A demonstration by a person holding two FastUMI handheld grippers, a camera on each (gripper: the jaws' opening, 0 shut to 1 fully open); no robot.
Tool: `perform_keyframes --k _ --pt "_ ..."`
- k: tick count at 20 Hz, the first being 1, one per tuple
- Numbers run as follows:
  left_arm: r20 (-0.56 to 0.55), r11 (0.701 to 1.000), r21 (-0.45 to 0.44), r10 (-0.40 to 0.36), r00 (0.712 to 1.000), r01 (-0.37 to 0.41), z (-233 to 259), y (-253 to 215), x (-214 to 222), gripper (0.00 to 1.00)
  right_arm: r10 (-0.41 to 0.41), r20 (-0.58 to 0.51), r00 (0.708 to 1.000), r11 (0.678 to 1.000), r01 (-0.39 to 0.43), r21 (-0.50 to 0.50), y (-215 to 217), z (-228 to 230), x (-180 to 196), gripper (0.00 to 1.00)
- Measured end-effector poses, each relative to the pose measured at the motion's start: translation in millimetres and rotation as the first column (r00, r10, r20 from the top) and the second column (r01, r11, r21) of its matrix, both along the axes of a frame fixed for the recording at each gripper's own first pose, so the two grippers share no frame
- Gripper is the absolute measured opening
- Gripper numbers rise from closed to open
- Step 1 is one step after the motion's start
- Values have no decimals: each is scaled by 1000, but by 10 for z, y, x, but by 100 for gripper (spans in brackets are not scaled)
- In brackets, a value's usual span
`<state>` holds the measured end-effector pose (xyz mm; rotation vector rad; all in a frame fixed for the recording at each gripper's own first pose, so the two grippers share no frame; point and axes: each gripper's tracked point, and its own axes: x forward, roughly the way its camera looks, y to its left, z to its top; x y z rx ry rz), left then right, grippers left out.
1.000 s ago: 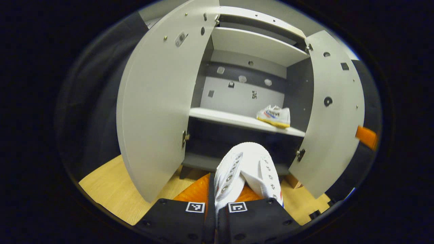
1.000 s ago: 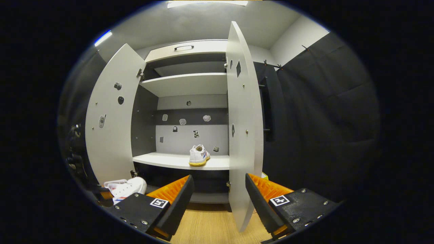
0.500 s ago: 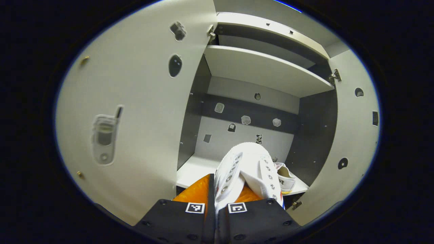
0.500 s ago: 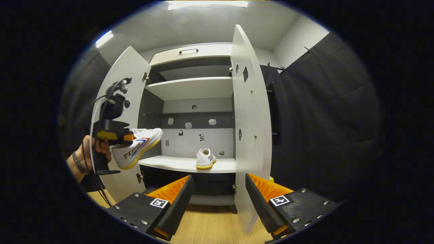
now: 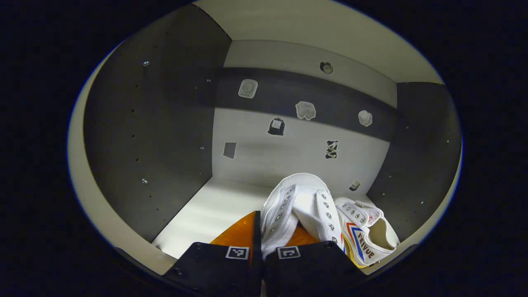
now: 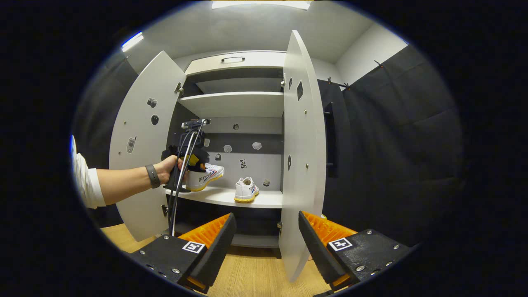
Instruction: Grab one shoe with the right hand and put it into the shoe cabinet, grab the other shoe with the left hand and put it into the shoe cabinet; then close the right door with the right hand and the left door with the left hand.
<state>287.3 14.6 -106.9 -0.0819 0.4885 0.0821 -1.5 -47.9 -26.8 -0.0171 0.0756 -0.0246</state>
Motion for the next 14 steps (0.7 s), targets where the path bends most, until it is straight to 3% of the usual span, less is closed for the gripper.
perform_keyframes --k 7,9,12,14 --pt "-106 997 81 27 994 -18 -417 66 216 13 -26 -19 999 1000 26 17 -169 -70 21 93" --pt "-119 998 57 35 992 -29 -493 66 217 18 -33 -19 999 999 33 20 -213 -81 32 93" --pt "-123 998 32 62 990 -58 -505 88 195 36 -34 -26 999 999 34 31 -237 -130 43 93" --pt "-132 997 47 67 989 -62 -490 99 167 33 -33 -38 999 999 34 36 -244 -179 52 93"
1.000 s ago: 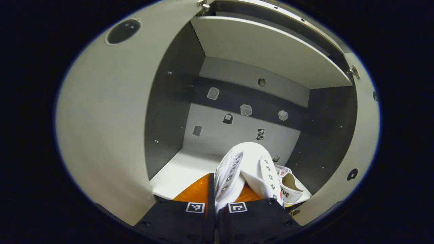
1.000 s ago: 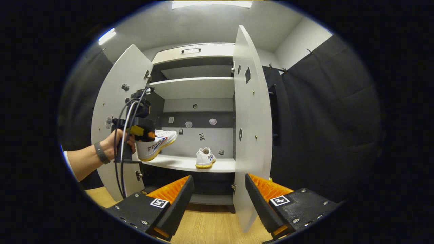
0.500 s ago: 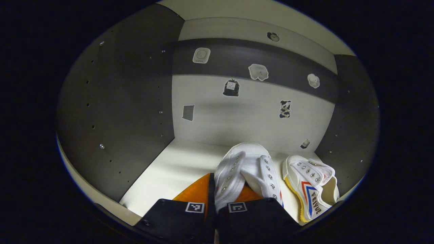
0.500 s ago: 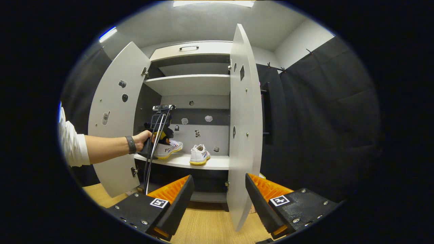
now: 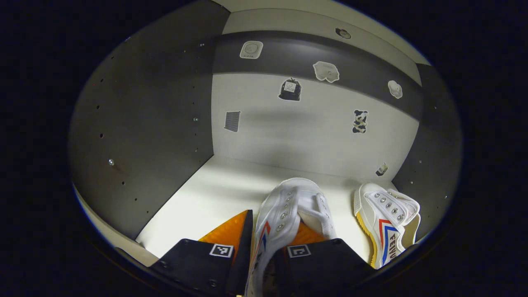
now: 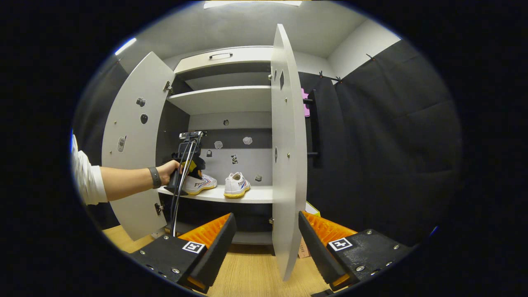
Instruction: Grab one shoe with the right hand and put it into the shoe cabinet, grab the other shoe with the left hand and put it into the shoe cabinet; then close the right door with the right hand and the left door with the left hand.
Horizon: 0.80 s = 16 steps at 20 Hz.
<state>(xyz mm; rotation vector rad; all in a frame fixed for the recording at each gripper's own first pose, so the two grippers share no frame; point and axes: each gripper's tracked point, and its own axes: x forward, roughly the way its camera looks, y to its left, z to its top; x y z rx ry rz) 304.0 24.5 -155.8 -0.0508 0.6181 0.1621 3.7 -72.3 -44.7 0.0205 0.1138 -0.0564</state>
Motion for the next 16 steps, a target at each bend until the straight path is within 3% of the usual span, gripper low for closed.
perform_keyframes --k 3,7,9,13,16 --pt "-6 1000 13 -18 1000 18 48 -44 -39 41 2 0 1000 1000 -2 7 -3 -3 -5 93" --pt "4 998 -12 -62 998 63 133 -83 -71 42 9 9 1000 1000 -9 9 15 18 -6 93" --pt "-3 998 -13 -68 998 68 157 -61 -134 49 15 7 1000 1000 -15 13 27 9 -3 93" --pt "23 998 9 -66 998 65 272 34 -239 96 23 3 1000 999 -23 30 69 -15 -25 93" --pt "47 997 -36 -73 996 75 388 -1 -359 93 29 3 1000 999 -30 35 90 -14 -40 93"
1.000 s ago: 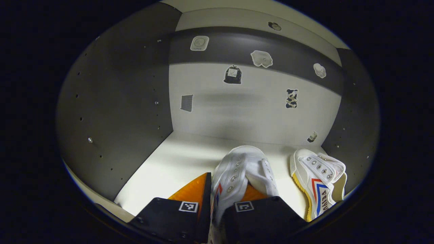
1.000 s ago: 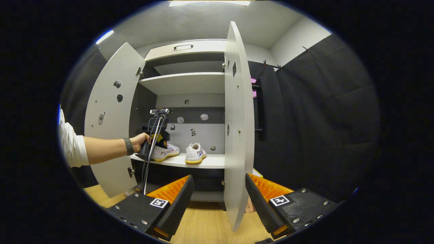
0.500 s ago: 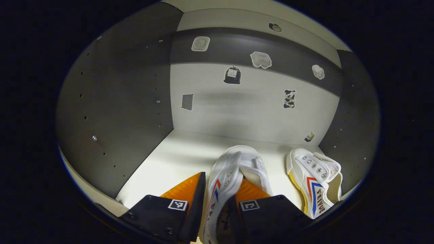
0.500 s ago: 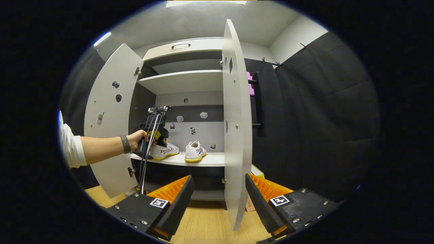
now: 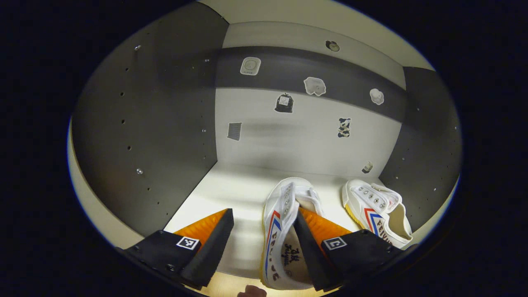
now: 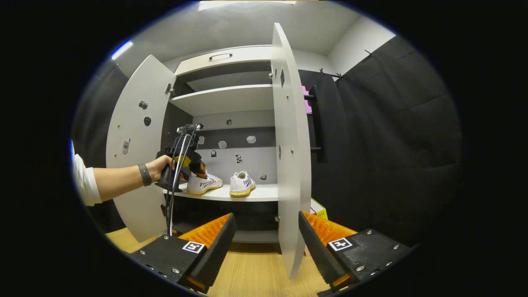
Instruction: Grab one shoe with the right hand and put it into the shoe cabinet, grab the other shoe with the left hand and put it into the shoe cabinet; then close the right door with the right hand and the left door with the left hand.
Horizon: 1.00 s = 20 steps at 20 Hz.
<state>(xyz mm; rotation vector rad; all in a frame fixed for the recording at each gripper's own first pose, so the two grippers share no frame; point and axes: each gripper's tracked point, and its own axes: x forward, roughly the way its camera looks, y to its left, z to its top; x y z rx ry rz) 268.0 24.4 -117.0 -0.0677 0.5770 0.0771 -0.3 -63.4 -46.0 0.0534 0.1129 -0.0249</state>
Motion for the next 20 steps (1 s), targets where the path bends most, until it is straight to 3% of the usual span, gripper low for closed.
perform_keyframes --k 4,10,14,20 --pt "174 999 36 -40 984 34 596 -91 -188 95 10 14 1000 1000 -10 3 47 35 -4 93" --pt "385 984 37 -172 907 171 1464 -561 -1007 97 39 26 999 999 -39 15 157 94 -31 93" --pt "447 977 31 -202 871 211 1546 -623 -1605 96 66 43 997 998 -66 16 256 136 -46 93" --pt "515 984 36 -168 840 175 1415 -396 -2370 96 98 55 994 995 -98 6 384 149 -88 93"
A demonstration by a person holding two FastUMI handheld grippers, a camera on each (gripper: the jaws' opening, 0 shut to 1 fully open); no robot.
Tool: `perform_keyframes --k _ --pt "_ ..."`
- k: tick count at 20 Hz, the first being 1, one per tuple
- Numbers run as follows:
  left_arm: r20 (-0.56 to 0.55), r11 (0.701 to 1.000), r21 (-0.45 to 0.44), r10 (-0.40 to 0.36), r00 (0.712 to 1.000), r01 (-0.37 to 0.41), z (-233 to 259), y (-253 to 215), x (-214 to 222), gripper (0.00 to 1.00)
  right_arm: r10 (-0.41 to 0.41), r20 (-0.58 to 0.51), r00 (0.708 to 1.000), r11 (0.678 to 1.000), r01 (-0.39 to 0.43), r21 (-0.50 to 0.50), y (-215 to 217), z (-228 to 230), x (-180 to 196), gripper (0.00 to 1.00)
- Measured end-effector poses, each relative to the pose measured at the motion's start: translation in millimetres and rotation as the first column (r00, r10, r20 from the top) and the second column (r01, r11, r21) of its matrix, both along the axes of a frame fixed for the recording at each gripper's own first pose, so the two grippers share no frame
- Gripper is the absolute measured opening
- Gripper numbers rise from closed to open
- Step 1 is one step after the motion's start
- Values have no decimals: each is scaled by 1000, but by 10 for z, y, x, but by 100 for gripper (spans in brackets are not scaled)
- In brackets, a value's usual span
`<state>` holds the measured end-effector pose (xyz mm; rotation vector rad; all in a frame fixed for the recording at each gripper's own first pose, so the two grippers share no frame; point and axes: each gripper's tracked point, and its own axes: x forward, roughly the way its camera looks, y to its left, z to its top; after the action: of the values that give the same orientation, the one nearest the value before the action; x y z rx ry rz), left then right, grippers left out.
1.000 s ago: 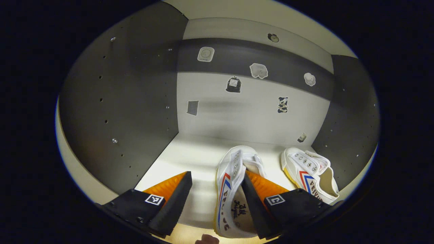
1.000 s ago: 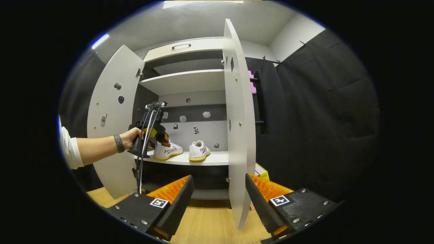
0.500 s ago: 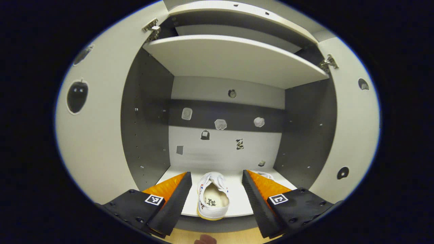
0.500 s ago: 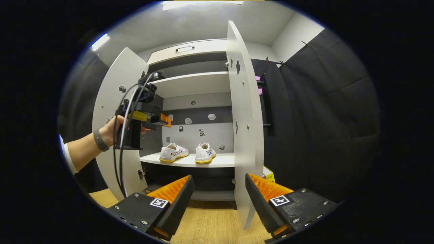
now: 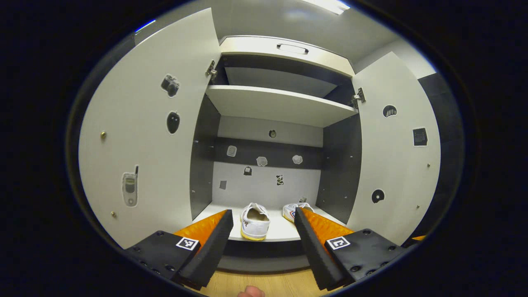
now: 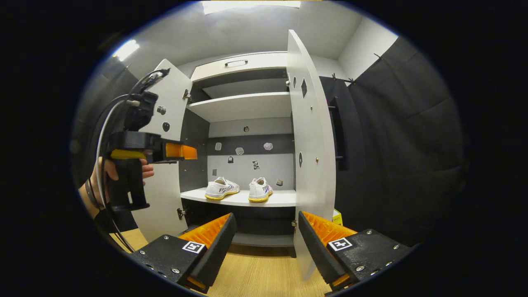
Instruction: Grab one shoe with the right hand and put it into the shoe cabinet, grab the other shoe with the left hand and put it into the shoe cabinet; then close the right door with the right hand and the left door with the left hand.
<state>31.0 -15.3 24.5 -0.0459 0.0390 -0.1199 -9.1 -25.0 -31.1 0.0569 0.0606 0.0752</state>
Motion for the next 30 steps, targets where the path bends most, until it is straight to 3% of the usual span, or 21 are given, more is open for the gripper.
perform_keyframes --k 6,13,18,21,22,23,26,27,28,30 --pt "33 997 12 81 996 -82 -264 341 -591 96 23 18 1000 1000 -23 0 110 9 4 93" --pt "30 996 -22 87 996 -86 -720 417 -1076 97 14 -14 1000 999 -14 37 124 -184 -56 93" --pt "48 993 25 113 992 -115 -840 454 -1241 96 -3 0 1000 999 3 41 32 -40 -60 93" --pt "40 993 41 108 993 -110 -923 406 -1299 94 -11 76 997 1000 9 21 -217 426 -52 93" --pt "33 994 38 105 994 -106 -957 391 -1319 97 -26 99 995 1000 25 9 -375 591 -40 97" --pt "25 994 34 102 994 -103 -987 378 -1321 97 -48 111 993 999 49 -4 -562 734 -19 93" --pt "18 994 33 102 995 -103 -1050 375 -1321 97 -171 154 973 981 182 -63 -1221 1160 50 93" --pt "16 994 35 102 995 -102 -1065 373 -1319 97 -209 165 964 971 225 -84 -1402 1270 75 98" --pt "13 994 36 106 994 -106 -1084 378 -1314 97 -244 168 955 961 262 -91 -1566 1365 121 93" --pt "9 994 32 104 994 -105 -1105 377 -1316 97 -279 152 948 953 293 -76 -1798 1439 228 93"
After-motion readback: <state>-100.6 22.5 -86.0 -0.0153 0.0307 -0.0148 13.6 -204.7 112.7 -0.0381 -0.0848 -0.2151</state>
